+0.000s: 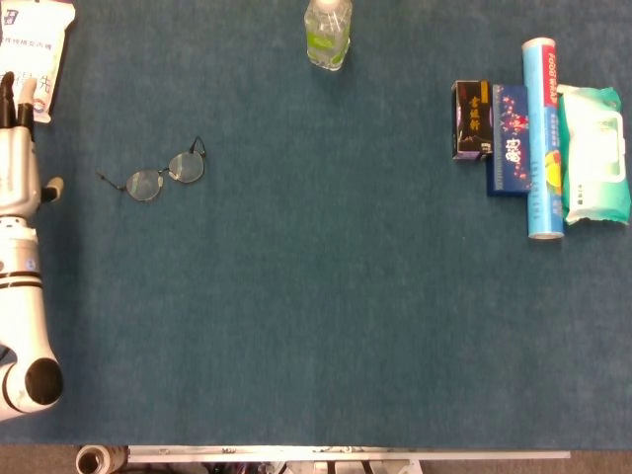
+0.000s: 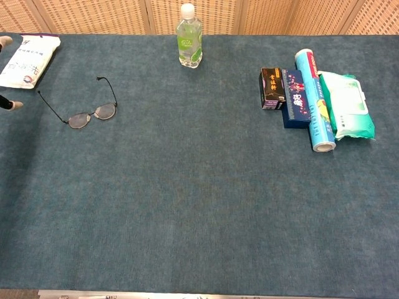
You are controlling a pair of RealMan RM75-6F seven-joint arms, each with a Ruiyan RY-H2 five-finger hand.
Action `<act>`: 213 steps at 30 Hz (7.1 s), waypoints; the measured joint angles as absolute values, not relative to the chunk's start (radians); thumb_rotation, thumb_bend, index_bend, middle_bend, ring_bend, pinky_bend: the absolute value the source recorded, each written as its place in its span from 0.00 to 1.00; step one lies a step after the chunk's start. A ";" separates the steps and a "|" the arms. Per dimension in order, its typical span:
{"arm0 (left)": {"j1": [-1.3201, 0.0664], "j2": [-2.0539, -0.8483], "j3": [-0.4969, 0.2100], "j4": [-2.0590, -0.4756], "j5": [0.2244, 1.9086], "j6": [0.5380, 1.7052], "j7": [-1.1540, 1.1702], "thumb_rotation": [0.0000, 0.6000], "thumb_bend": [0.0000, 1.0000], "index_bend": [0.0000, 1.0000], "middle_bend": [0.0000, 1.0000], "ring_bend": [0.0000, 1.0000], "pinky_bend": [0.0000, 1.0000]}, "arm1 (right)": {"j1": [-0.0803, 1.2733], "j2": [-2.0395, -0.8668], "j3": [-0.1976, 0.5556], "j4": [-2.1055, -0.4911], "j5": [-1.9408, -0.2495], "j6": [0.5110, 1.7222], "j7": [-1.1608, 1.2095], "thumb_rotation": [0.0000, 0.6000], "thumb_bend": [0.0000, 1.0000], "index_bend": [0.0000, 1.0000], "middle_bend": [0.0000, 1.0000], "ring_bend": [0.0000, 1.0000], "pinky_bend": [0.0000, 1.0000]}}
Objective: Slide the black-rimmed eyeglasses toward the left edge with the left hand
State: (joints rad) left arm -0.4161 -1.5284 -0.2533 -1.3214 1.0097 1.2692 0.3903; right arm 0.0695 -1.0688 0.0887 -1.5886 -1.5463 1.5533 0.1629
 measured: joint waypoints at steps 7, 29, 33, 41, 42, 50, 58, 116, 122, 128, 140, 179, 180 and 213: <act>-0.436 -1.544 -0.263 -1.331 1.035 1.279 0.390 1.00 0.16 0.00 0.00 0.00 0.09 | 0.069 -1.066 0.089 -1.589 -1.546 1.555 0.167 1.00 0.35 0.53 0.44 0.25 0.21; -0.474 -1.590 -0.277 -1.392 1.044 1.304 0.445 1.00 0.25 0.00 0.00 0.00 0.09 | 0.066 -1.062 0.090 -1.590 -1.546 1.560 0.176 1.00 0.35 0.53 0.44 0.25 0.21; -0.493 -1.614 -0.282 -1.379 1.036 1.292 0.455 1.00 0.25 0.00 0.00 0.00 0.09 | 0.066 -1.061 0.091 -1.590 -1.545 1.561 0.179 1.00 0.35 0.53 0.44 0.25 0.21; -0.521 -1.664 -0.284 -1.340 1.030 1.274 0.466 1.00 0.25 0.00 0.00 0.00 0.09 | 0.063 -1.055 0.094 -1.590 -1.544 1.567 0.192 1.00 0.35 0.53 0.44 0.25 0.21; -0.524 -1.672 -0.282 -1.334 1.030 1.272 0.466 1.00 0.25 0.00 0.00 0.00 0.09 | 0.063 -1.054 0.094 -1.590 -1.544 1.568 0.194 1.00 0.35 0.53 0.44 0.25 0.21; -0.534 -1.710 -0.272 -1.296 1.030 1.259 0.462 1.00 0.25 0.00 0.00 0.00 0.09 | 0.060 -1.050 0.094 -1.591 -1.548 1.575 0.201 1.00 0.35 0.53 0.44 0.25 0.21; -0.543 -1.736 -0.265 -1.256 1.035 1.239 0.447 1.00 0.25 0.00 0.00 0.00 0.09 | 0.060 -1.051 0.094 -1.591 -1.549 1.573 0.199 1.00 0.35 0.53 0.44 0.25 0.21; -0.517 -1.739 -0.285 -1.209 1.043 1.226 0.382 1.00 0.25 0.00 0.00 0.00 0.09 | 0.061 -1.050 0.090 -1.596 -1.552 1.566 0.193 1.00 0.35 0.53 0.44 0.25 0.21; -0.491 -1.649 -0.294 -1.391 1.057 1.290 0.428 1.00 0.25 0.00 0.00 0.00 0.09 | 0.062 -1.051 0.087 -1.598 -1.556 1.565 0.188 1.00 0.35 0.53 0.44 0.25 0.21; -0.460 -1.558 -0.290 -1.590 1.079 1.360 0.489 1.00 0.25 0.00 0.00 0.00 0.09 | 0.062 -1.050 0.086 -1.599 -1.557 1.565 0.192 1.00 0.35 0.53 0.44 0.25 0.21; -0.431 -1.490 -0.238 -1.853 1.162 1.451 0.609 1.00 0.25 0.00 0.00 0.00 0.09 | 0.062 -1.048 0.086 -1.599 -1.558 1.566 0.197 1.00 0.35 0.53 0.44 0.25 0.21; -0.490 -1.654 -0.250 -1.556 1.081 1.407 0.601 1.00 0.34 0.00 0.00 0.00 0.09 | 0.060 -1.040 0.093 -1.596 -1.552 1.571 0.219 1.00 0.35 0.53 0.44 0.25 0.21; -0.487 -1.652 -0.250 -1.552 1.079 1.406 0.596 1.00 0.34 0.00 0.00 0.00 0.09 | 0.060 -1.040 0.093 -1.596 -1.552 1.571 0.218 1.00 0.35 0.53 0.44 0.25 0.21; -0.428 -1.662 -0.238 -1.398 1.005 1.350 0.492 1.00 0.34 0.00 0.00 0.00 0.09 | 0.063 -1.046 0.091 -1.597 -1.549 1.563 0.204 1.00 0.35 0.53 0.44 0.25 0.21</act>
